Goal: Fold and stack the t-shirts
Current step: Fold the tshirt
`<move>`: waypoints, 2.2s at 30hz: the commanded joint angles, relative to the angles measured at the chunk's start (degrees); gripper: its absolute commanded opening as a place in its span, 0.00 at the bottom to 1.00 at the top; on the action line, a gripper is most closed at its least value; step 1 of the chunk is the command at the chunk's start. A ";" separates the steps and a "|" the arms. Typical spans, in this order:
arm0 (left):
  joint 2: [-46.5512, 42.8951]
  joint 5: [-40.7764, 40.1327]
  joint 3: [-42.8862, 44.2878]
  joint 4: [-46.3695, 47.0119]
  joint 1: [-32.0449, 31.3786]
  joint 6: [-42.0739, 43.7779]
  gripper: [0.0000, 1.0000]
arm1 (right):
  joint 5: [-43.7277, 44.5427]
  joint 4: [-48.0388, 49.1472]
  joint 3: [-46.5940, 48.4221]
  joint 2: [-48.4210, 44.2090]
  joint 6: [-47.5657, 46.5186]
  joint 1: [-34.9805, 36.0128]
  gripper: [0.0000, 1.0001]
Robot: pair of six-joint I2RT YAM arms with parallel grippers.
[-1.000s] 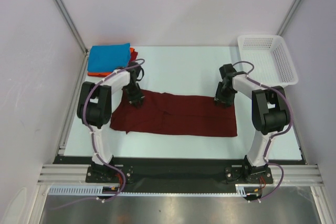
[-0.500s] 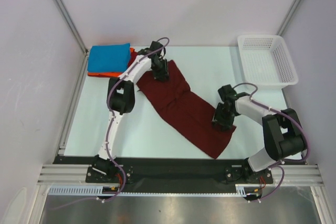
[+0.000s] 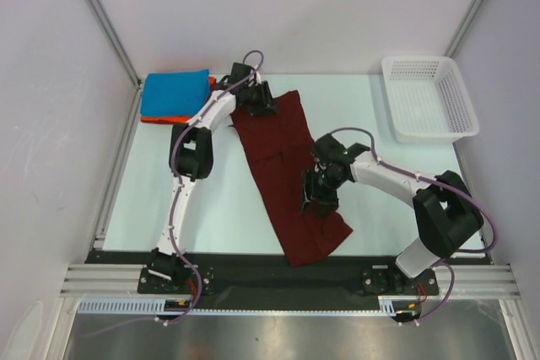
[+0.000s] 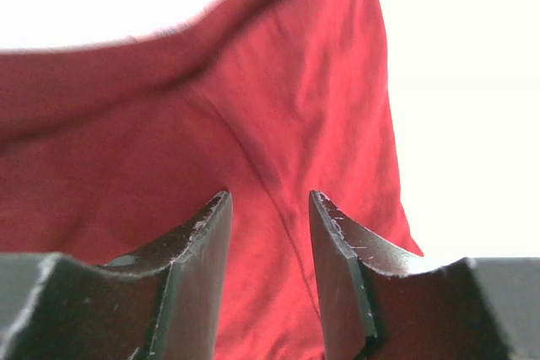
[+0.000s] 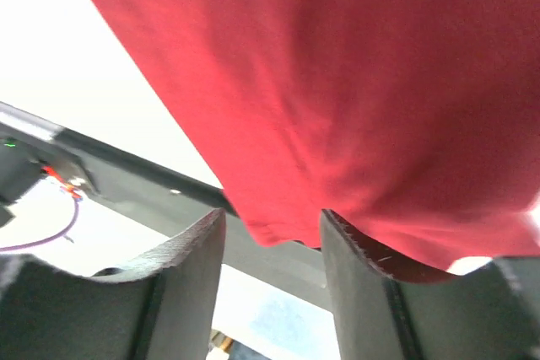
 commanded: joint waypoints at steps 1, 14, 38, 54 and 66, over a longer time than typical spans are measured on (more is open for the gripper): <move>-7.83 -0.97 -2.79 7.42 1.90 -1.41 0.48 | 2.39 -3.78 7.90 -2.04 -5.12 -2.03 0.55; -16.21 -11.59 -18.40 8.77 -2.58 -10.97 0.40 | 9.80 -7.14 18.38 13.17 -17.53 -9.25 0.56; 9.54 8.16 1.29 24.30 4.53 -25.12 0.40 | 13.59 -4.05 20.55 20.90 0.05 9.13 0.56; -33.13 -3.86 -21.18 -0.86 4.71 -0.98 0.52 | 12.54 -13.81 16.57 0.81 -9.00 2.10 0.74; -89.74 -9.06 -85.84 -7.51 -10.74 -11.13 0.52 | -2.05 -2.66 -7.28 -17.05 -3.73 -3.35 0.61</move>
